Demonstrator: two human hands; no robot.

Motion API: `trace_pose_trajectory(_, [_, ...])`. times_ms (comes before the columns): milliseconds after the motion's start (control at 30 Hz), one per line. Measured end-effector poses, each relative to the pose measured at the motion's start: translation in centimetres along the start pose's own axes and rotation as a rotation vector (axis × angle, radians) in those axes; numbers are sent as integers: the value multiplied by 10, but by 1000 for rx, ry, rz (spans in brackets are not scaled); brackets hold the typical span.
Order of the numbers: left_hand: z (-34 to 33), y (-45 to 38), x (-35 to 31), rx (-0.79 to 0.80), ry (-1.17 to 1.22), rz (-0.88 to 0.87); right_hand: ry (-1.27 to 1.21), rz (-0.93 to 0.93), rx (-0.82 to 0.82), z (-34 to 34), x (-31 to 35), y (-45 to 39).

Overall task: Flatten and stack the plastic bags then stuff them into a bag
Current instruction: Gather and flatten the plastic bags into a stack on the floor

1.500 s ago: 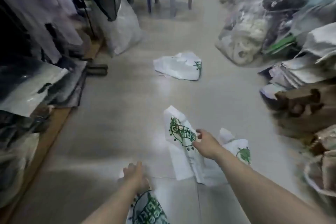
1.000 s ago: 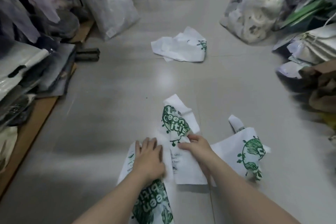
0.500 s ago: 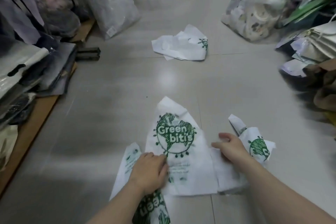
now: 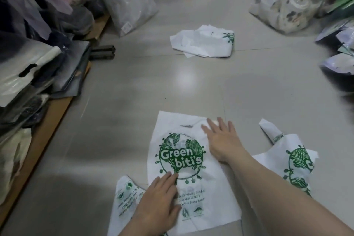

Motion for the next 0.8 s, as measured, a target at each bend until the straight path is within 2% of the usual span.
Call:
trace_pose_trajectory(67, [4, 1, 0, -71, 56, 9, 58, -168, -75, 4, -20, -11])
trace_pose_trajectory(167, [8, -7, -2, -16, 88, -1, -160, -466, -239, 22, -45, -12])
trace_pose_trajectory(200, [9, -10, -3, 9, 78, -23, -259, -452, -284, 27, -46, -8])
trace_pose_trajectory(233, [10, -14, -5, 26, 64, -38, -319, -353, -326, 26, -43, 0])
trace_pose_trajectory(267, [11, -18, -6, 29, 54, -44, -303, -180, -334, 22, -36, 9])
trace_pose_trajectory(333, [15, -23, -5, 27, 59, -27, -125, 156, -160, 5, -15, 29])
trace_pose_trajectory(367, [17, -24, -4, 32, 71, -22, -35, 209, -54, -5, -10, 35])
trace_pose_trajectory(400, [19, -25, -2, 44, 81, -22, 12, 175, 4, -12, -11, 35])
trace_pose_trajectory(500, [30, -22, 2, 26, 58, 23, -12, 1, 19, -12, -14, 26])
trace_pose_trajectory(667, [45, 3, 46, -76, -7, 468, -104, 13, -60, 6, -3, 27])
trace_pose_trajectory(800, [28, 49, 80, -72, 193, 850, -170, 24, -103, 9, 13, 43])
Point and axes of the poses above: each hand's wrist, its own y-axis away from the middle knuckle, its own z-axis out of the back of the hand, x = y × z, the point moved 3 cm from there along -y, towards the middle knuckle, and after that the axes turned 1 degree about -z, right-handed, at the moved point
